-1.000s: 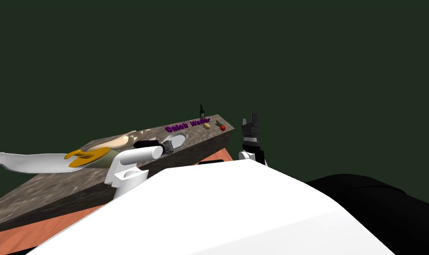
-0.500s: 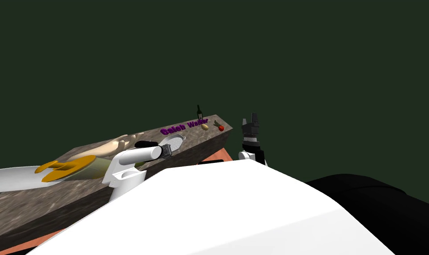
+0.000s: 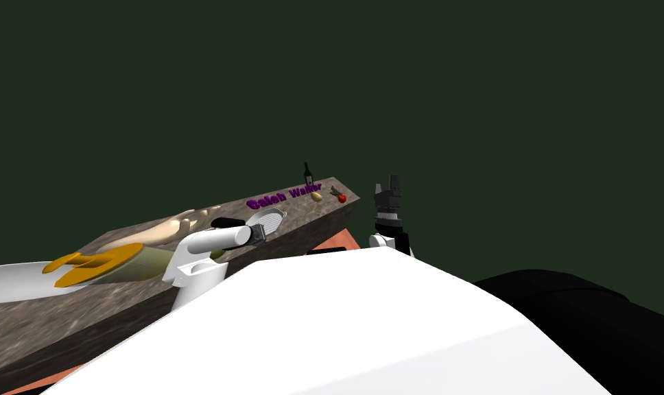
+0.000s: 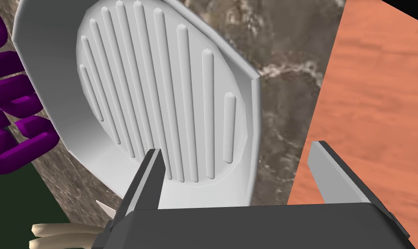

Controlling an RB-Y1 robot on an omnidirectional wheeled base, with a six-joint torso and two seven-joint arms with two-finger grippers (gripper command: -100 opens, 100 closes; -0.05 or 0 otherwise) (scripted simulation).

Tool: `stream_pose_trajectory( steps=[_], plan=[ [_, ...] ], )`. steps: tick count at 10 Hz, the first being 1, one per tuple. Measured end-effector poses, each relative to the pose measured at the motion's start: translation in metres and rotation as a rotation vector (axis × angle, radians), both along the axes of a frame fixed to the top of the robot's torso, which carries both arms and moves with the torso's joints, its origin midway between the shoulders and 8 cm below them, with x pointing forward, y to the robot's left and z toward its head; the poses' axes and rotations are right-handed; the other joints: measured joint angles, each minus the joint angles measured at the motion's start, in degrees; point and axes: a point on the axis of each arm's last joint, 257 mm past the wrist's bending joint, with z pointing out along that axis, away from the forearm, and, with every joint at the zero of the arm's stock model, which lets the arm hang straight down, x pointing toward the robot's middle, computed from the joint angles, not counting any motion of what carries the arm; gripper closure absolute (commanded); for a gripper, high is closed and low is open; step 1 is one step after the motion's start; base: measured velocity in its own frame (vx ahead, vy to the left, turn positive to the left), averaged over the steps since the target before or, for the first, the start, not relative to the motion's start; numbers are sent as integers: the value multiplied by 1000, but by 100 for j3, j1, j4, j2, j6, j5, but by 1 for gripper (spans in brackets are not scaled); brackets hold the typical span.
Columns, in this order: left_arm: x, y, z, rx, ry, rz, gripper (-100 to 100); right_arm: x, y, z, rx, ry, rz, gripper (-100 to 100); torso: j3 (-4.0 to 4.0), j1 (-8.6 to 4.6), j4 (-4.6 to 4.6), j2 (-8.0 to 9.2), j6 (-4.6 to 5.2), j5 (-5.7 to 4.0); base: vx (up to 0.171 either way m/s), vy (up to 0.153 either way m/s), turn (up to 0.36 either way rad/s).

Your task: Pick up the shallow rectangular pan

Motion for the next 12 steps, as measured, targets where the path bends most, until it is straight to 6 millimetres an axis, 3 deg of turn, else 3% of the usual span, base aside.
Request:
stream_pose_trajectory(
  steps=[5, 6, 10, 11, 12],
  plan=[
    [20, 6, -16, 0, 1, 14, -100, 0, 0, 0, 0, 0, 0, 0, 2, -1, 1, 4, 1, 1, -35, 3, -28],
    [21, 6, -16, 0, -1, 14, 100, 0, 0, 0, 0, 0, 0, 0, -3, 4, -2, -5, 0, 4, 0, 0, 0],
    [20, 6, -17, 0, 3, 13, 100, 0, 0, 0, 0, 0, 0, 0, -7, 6, 0, -15, -2, 3, -1, -1, 0],
    [20, 6, -17, -1, 4, 13, 0, 0, 0, 0, 0, 0, 0, 0, -5, 5, 2, -13, -3, 1, 0, 0, 0],
    [20, 6, -17, -1, 4, 13, 100, 0, 0, 0, 0, 0, 0, 0, -4, 4, 3, -12, -3, 0, 26, -1, 43]
  ],
)
